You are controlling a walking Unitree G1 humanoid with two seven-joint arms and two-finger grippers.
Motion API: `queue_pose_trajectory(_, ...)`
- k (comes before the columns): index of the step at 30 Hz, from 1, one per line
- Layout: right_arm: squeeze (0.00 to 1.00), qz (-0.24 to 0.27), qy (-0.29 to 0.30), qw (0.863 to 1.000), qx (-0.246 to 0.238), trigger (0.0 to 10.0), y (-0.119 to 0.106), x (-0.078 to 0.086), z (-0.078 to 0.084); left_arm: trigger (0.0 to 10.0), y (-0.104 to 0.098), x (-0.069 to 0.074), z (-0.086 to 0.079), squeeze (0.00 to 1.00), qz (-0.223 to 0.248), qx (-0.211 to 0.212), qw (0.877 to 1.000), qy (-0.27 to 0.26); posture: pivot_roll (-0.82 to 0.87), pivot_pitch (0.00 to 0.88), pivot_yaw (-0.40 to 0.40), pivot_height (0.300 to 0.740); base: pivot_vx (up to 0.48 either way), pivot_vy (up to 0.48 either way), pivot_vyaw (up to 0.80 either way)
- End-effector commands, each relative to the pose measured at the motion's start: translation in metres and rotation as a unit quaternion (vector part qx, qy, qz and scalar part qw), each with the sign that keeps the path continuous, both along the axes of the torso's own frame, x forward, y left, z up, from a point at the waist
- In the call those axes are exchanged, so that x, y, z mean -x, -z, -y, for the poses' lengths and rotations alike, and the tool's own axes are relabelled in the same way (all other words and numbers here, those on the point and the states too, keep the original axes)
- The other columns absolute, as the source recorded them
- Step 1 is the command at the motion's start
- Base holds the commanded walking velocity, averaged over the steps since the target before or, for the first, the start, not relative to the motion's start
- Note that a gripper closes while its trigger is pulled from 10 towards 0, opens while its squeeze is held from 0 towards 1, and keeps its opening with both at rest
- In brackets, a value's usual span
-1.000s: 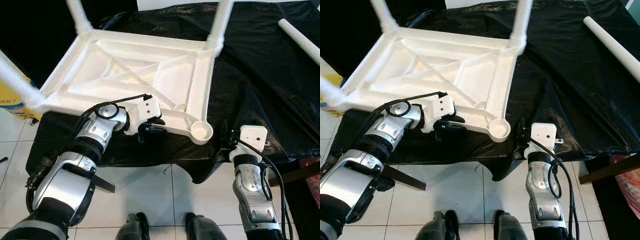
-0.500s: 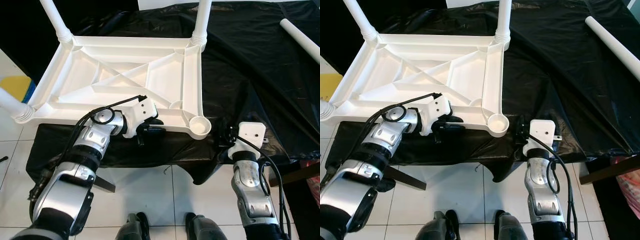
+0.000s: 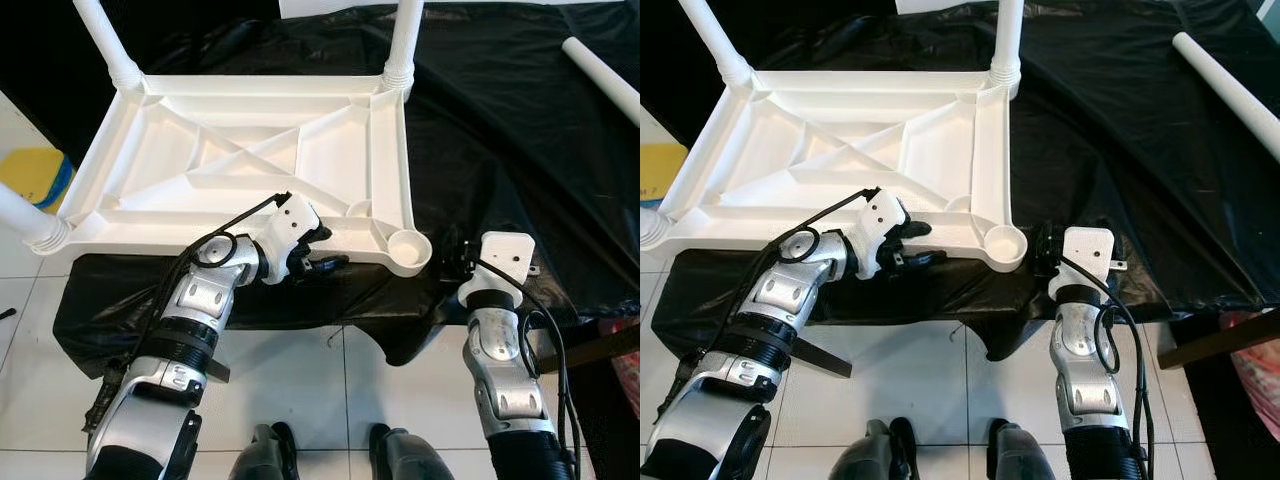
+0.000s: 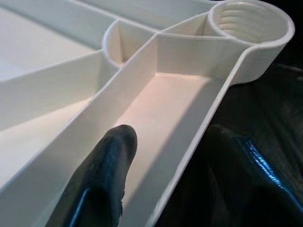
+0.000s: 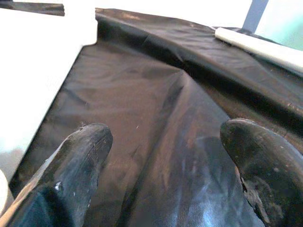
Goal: Building children table
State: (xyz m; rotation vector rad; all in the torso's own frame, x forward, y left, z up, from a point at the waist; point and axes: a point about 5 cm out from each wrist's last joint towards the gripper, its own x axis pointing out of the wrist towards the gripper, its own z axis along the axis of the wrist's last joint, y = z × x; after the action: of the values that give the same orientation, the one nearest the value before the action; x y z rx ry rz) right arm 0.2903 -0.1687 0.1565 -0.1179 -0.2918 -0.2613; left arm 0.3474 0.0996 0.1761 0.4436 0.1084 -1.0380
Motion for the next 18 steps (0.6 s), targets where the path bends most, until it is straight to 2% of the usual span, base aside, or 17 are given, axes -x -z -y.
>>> queue_pose_trajectory(1,0.00,-0.004,-0.001,1.000,-0.007,10.0,0.004,-0.001,-0.001,10.0,0.004,-0.008,-0.016,0.00,0.029,0.005,0.992,-0.122,0.01,0.197,0.022,0.740,0.000,0.000,0.00)
queue_pose_trajectory(4,0.00,0.004,-0.001,1.000,-0.011,10.0,-0.001,-0.004,-0.002,10.0,-0.005,-0.009,-0.018,0.00,0.044,0.032,0.988,-0.143,0.01,0.191,0.019,0.740,0.000,0.000,0.00)
queue_pose_trajectory(6,0.00,0.010,-0.002,1.000,-0.015,10.0,-0.006,-0.009,-0.002,10.0,-0.012,-0.008,-0.019,0.00,0.070,0.069,0.982,-0.161,0.01,0.176,0.008,0.740,0.000,0.000,0.00)
queue_pose_trajectory(8,0.00,0.010,-0.002,1.000,-0.015,10.0,-0.006,-0.009,-0.002,10.0,-0.012,-0.008,-0.019,0.00,0.070,0.069,0.982,-0.161,0.01,0.176,0.008,0.740,0.000,0.000,0.00)
queue_pose_trajectory(12,0.00,0.010,-0.016,0.999,-0.035,10.0,-0.013,-0.020,-0.006,10.0,-0.022,-0.001,-0.017,0.00,0.086,0.165,0.961,-0.203,0.02,0.163,-0.007,0.740,0.000,0.000,0.00)
queue_pose_trajectory(15,0.00,0.012,-0.021,0.999,-0.037,10.0,-0.015,-0.023,-0.008,10.0,-0.025,0.000,-0.016,0.00,0.092,0.185,0.955,-0.213,0.02,0.160,-0.012,0.740,0.000,0.000,0.00)
queue_pose_trajectory(18,0.00,0.014,-0.028,0.999,-0.040,10.0,-0.019,-0.028,-0.010,10.0,-0.029,0.001,-0.021,0.00,0.098,0.214,0.941,-0.245,0.02,0.158,-0.019,0.740,0.000,0.000,0.00)
